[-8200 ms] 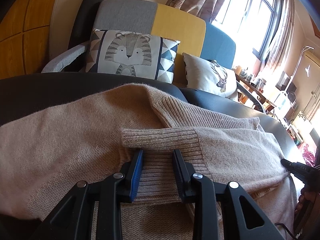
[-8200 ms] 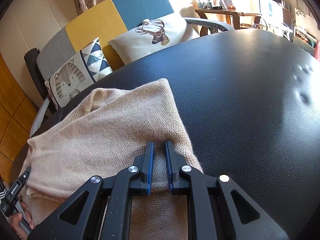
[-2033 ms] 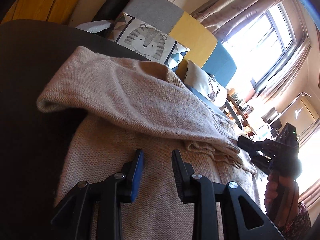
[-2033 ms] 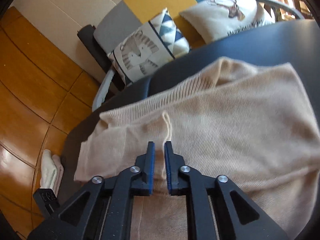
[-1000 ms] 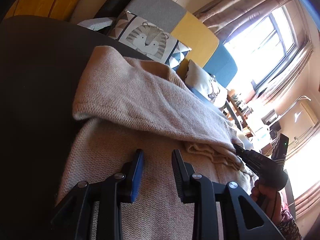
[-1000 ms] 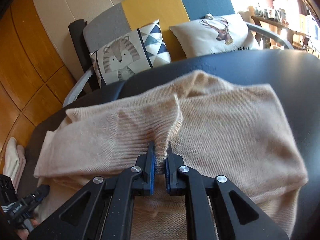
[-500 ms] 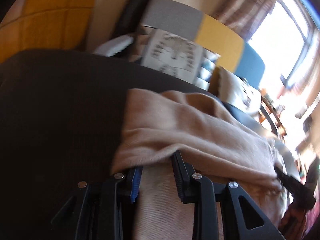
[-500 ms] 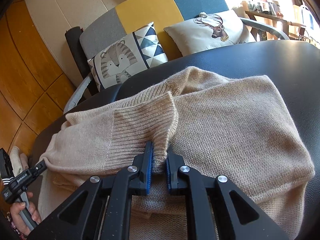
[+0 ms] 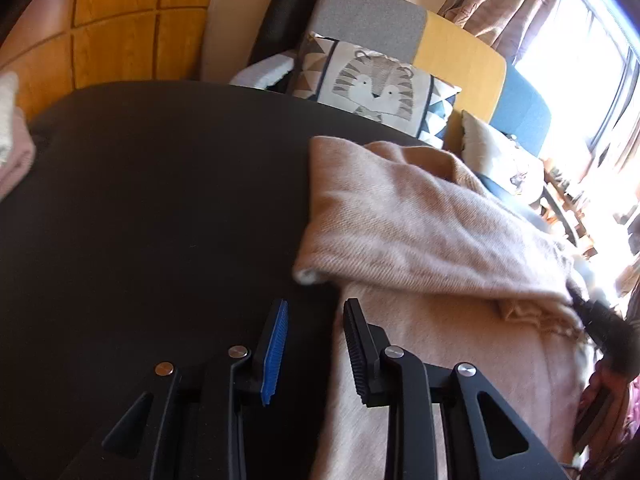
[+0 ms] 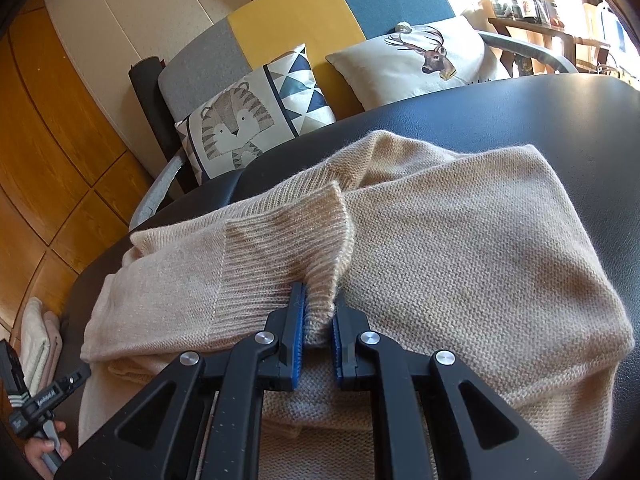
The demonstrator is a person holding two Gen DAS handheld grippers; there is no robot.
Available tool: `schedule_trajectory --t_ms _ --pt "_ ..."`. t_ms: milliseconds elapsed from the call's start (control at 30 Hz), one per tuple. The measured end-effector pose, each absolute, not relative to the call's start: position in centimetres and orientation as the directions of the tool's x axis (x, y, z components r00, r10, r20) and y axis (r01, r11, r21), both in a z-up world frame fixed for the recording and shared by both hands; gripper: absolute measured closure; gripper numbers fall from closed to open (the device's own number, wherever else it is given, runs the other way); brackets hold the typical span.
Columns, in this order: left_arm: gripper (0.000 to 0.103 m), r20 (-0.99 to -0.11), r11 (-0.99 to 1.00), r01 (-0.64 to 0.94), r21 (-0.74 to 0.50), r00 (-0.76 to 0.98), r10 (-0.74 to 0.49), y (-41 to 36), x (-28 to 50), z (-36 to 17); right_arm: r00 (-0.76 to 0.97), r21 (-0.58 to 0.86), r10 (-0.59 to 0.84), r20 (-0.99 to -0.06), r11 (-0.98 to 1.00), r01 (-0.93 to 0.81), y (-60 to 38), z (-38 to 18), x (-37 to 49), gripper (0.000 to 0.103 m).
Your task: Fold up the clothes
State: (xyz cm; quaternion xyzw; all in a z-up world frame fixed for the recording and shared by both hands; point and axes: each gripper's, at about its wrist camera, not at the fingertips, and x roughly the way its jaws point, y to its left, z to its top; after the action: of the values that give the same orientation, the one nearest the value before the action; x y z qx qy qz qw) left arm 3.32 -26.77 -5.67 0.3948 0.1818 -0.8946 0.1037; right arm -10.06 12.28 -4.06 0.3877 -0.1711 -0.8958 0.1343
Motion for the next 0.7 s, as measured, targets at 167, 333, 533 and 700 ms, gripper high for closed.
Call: schedule_trajectory --t_ms 167,333,533,700 --pt "0.074 -0.656 -0.884 0.364 -0.294 -0.750 -0.091 -27.5 2.8 -3.2 -0.662 0.422 -0.383 -0.644 -0.900 0.109 12.6 -4.1 -10.2 0.093" --pt "0.074 -0.630 -0.927 0.291 -0.237 -0.772 -0.081 -25.9 -2.7 -1.9 -0.658 0.446 -0.403 -0.636 -0.888 0.112 13.2 -4.4 -10.3 0.093" --pt "0.074 -0.726 -0.972 0.234 0.007 -0.667 -0.166 -23.7 -9.0 -4.7 -0.655 0.479 -0.425 -0.625 -0.871 0.109 13.5 -4.5 -10.4 0.093" --pt "0.066 -0.749 -0.964 0.265 -0.002 -0.639 -0.174 -24.9 -8.7 -4.6 -0.655 0.498 -0.437 -0.617 -0.861 0.106 13.8 -4.7 -10.5 0.093"
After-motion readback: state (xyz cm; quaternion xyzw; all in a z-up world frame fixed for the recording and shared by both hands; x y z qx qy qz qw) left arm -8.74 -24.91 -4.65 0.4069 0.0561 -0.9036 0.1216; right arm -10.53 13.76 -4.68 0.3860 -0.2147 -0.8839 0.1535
